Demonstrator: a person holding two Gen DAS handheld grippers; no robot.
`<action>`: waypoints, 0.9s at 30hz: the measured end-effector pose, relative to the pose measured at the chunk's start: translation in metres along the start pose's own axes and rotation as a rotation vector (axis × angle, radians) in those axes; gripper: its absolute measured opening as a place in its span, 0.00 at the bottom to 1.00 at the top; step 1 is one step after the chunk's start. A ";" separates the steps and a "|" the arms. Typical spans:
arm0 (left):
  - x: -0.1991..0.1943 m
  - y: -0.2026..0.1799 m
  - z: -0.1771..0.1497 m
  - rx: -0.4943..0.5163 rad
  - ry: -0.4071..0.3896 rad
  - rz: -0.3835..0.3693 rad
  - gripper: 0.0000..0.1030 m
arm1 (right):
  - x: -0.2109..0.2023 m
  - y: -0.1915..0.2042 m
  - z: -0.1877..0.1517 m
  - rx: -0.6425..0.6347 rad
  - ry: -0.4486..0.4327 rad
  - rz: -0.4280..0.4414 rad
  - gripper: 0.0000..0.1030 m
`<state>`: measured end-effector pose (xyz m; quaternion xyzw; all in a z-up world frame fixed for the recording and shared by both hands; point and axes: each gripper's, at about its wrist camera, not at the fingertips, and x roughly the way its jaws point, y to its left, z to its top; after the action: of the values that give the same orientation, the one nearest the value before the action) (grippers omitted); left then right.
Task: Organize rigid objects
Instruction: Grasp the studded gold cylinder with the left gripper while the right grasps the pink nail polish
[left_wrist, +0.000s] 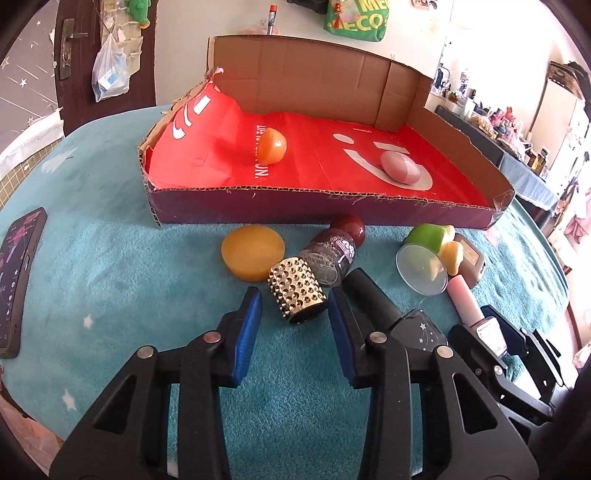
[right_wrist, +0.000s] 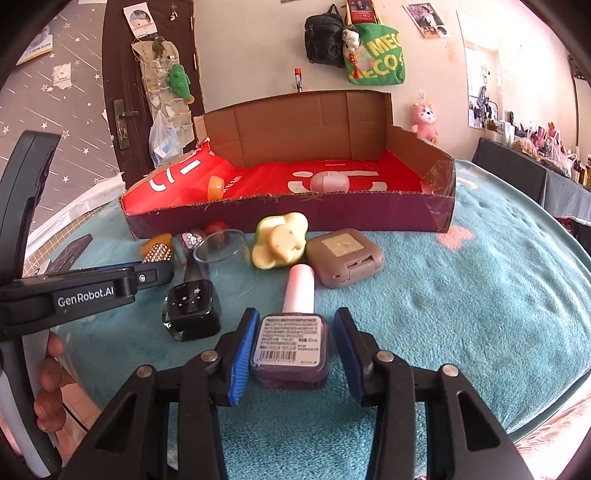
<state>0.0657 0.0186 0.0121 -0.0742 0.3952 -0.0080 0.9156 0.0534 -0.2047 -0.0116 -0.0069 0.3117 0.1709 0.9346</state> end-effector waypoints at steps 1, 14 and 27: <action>0.001 0.000 0.001 -0.002 0.001 0.001 0.35 | 0.001 0.001 0.000 -0.005 -0.004 -0.005 0.44; -0.003 0.002 0.000 -0.009 -0.027 -0.024 0.28 | 0.002 0.002 0.003 -0.027 0.001 -0.001 0.38; -0.023 -0.003 0.000 0.016 -0.066 -0.044 0.25 | -0.020 -0.002 0.018 0.021 -0.046 0.075 0.37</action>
<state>0.0499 0.0177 0.0291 -0.0756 0.3627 -0.0291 0.9284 0.0495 -0.2107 0.0138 0.0183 0.2921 0.2026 0.9345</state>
